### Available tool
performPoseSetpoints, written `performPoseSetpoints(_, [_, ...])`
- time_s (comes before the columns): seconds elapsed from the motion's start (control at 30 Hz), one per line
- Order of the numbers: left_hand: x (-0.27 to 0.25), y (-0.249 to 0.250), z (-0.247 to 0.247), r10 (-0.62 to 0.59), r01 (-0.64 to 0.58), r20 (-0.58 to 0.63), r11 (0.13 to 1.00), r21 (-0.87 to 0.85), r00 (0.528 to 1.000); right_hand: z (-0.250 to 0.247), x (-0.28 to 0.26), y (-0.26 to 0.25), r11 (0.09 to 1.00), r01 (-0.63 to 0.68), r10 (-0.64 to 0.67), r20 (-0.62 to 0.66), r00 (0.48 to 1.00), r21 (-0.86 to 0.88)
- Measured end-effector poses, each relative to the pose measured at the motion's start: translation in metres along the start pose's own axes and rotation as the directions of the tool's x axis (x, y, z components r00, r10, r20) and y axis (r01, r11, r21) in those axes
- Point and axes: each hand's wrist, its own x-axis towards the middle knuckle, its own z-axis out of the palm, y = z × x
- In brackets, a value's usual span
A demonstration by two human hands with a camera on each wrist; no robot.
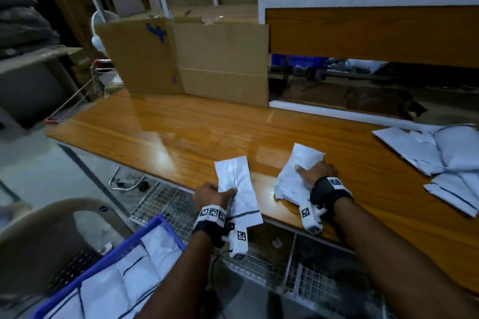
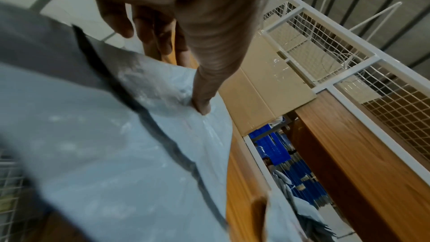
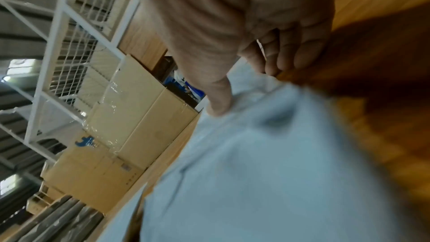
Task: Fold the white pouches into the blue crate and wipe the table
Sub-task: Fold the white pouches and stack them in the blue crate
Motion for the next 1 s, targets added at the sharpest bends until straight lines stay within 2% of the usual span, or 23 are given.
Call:
performPoseSetpoints(0.13, [0.017,-0.03,-0.008,-0.115,0.11,-0.052,0.989,-0.095,0.992,0.023,-0.007,-0.023,0.983,0.049,-0.037,0.067,0.997,-0.176])
performPoseSetpoints(0.2, [0.009,-0.03,-0.021,-0.152,0.152,0.01,0.978,-0.147,0.988,0.033,-0.017,-0.036,0.978,0.063,-0.052,0.055,0.997,-0.201])
performPoseSetpoints(0.3, [0.011,-0.037,-0.034,-0.198,0.22,0.13,0.958,-0.182,0.971,0.033,-0.032,-0.058,0.972,0.124,-0.094,0.154,0.984,-0.198])
performPoseSetpoints(0.37, [0.015,-0.046,-0.041,-0.187,0.222,0.177,0.953,-0.207,0.966,0.033,-0.029,-0.065,0.974,0.149,-0.113,0.203,0.973,-0.17])
performPoseSetpoints(0.4, [0.015,-0.049,-0.046,-0.166,0.206,0.18,0.951,-0.232,0.97,0.035,-0.025,-0.068,0.982,0.131,-0.104,0.188,0.977,-0.139])
performPoseSetpoints(0.47, [0.014,-0.056,-0.055,-0.134,0.174,0.17,0.951,-0.254,0.976,0.038,-0.02,-0.073,0.999,0.027,-0.032,0.129,0.991,0.04])
performPoseSetpoints(0.57, [0.011,-0.063,-0.067,-0.121,0.157,0.141,0.947,-0.281,0.983,0.037,-0.03,-0.084,0.985,-0.066,0.057,0.06,0.997,0.159])
performPoseSetpoints(0.67, [0.013,-0.074,-0.073,-0.144,0.164,0.084,0.92,-0.355,0.986,0.036,-0.041,-0.098,0.979,-0.055,0.036,0.097,0.995,0.196])
performPoseSetpoints(0.8, [0.021,-0.1,-0.085,-0.21,0.217,0.063,0.884,-0.414,0.976,0.041,-0.05,-0.118,0.96,-0.09,0.027,0.231,0.972,0.264])
performPoseSetpoints(0.87, [0.028,-0.118,-0.09,-0.236,0.236,0.056,0.868,-0.438,0.97,0.05,-0.053,-0.126,0.967,-0.082,0.013,0.274,0.962,0.242])
performPoseSetpoints(0.93, [0.045,-0.153,-0.089,-0.24,0.231,0.035,0.869,-0.437,0.97,0.062,-0.062,-0.138,0.967,-0.015,-0.071,0.33,0.941,0.253])
performPoseSetpoints(1.0, [0.057,-0.187,-0.093,-0.266,0.246,0.016,0.864,-0.439,0.964,0.089,-0.057,-0.148,0.956,0.077,-0.167,0.307,0.937,0.284])
